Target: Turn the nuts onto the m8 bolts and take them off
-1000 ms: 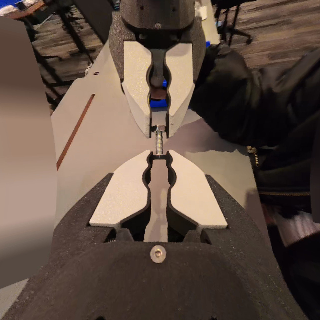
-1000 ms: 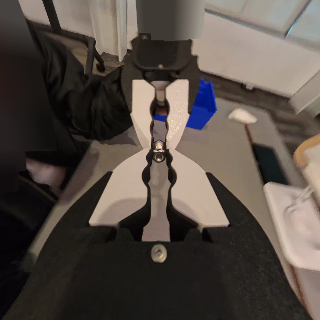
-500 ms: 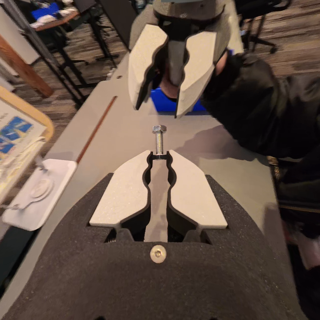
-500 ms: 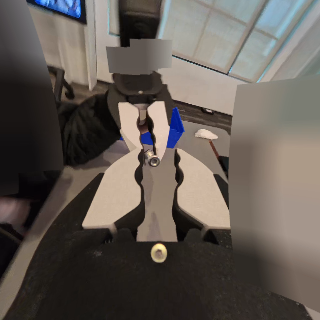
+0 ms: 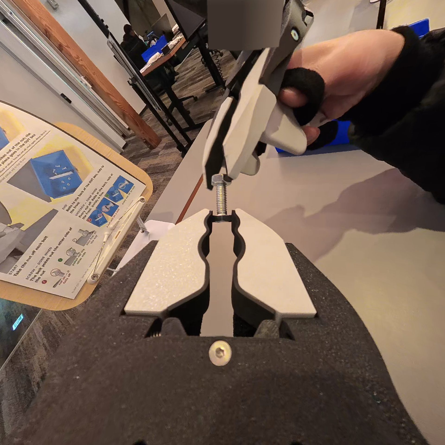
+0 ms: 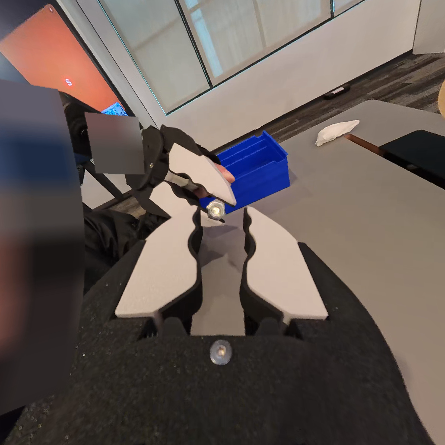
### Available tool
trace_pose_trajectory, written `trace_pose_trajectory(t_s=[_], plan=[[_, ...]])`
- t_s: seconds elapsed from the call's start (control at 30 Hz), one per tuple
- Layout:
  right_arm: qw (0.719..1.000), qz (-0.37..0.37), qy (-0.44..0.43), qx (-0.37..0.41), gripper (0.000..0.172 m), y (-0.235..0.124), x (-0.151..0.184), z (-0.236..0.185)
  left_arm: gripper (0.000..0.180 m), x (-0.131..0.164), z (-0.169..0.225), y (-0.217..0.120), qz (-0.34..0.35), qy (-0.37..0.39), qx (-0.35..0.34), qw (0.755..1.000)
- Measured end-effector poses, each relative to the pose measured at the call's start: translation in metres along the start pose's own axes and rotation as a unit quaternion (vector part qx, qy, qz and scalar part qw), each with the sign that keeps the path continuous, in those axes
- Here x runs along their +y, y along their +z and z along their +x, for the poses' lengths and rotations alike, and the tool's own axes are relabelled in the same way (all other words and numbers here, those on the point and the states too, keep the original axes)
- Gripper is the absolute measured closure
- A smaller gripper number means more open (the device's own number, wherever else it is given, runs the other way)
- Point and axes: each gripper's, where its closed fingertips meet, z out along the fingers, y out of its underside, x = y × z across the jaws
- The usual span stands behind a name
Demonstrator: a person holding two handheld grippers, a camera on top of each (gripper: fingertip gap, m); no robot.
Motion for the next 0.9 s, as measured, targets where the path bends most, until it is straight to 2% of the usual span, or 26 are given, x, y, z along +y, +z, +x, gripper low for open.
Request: trace_pose_trajectory(t_s=[0.1,0.13,0.2,0.27,0.4,0.47,0.53,0.63,0.7,0.77,0.9], plan=[[1.0,-0.014,-0.004,-0.013,0.158,0.002,0.004,-0.005,0.166,-0.001,0.003,0.0,0.0,0.0,0.006,1.0],[1.0,-0.02,-0.011,-0.014,0.158,0.001,0.005,-0.006,0.166,0.0,0.004,0.0,-0.001,0.0,0.009,1.0],[0.997,-0.042,-0.06,-0.016,0.158,0.0,0.01,-0.01,0.166,-0.001,0.011,-0.001,0.003,-0.014,0.039,0.999],[0.987,-0.068,-0.144,-0.026,0.158,-0.003,0.017,-0.018,0.166,-0.004,0.023,-0.005,0.016,-0.041,0.095,0.995],[0.933,-0.078,-0.343,-0.072,0.158,-0.007,0.035,-0.04,0.166,-0.009,0.054,-0.016,0.033,-0.09,0.226,0.969],[0.909,-0.084,-0.401,-0.076,0.158,-0.008,0.042,-0.043,0.166,-0.006,0.062,-0.016,0.025,-0.105,0.261,0.959],[0.898,-0.084,-0.426,-0.076,0.158,-0.008,0.045,-0.043,0.166,-0.005,0.067,-0.017,0.019,-0.138,0.293,0.946],[0.897,-0.064,-0.434,-0.058,0.158,-0.007,0.038,-0.039,0.166,-0.009,0.059,-0.017,0.033,-0.166,0.288,0.943],[0.905,-0.048,-0.42,-0.041,0.156,-0.006,0.031,-0.035,0.166,-0.007,0.05,-0.014,0.032,-0.148,0.251,0.956],[0.931,-0.032,-0.363,-0.03,0.137,-0.006,0.021,-0.033,0.166,-0.005,0.041,-0.011,0.028,-0.135,0.214,0.967],[0.982,-0.002,-0.187,0.021,0.131,-0.009,-0.002,-0.011,0.166,-0.003,0.018,-0.005,0.025,-0.105,0.119,0.987]])
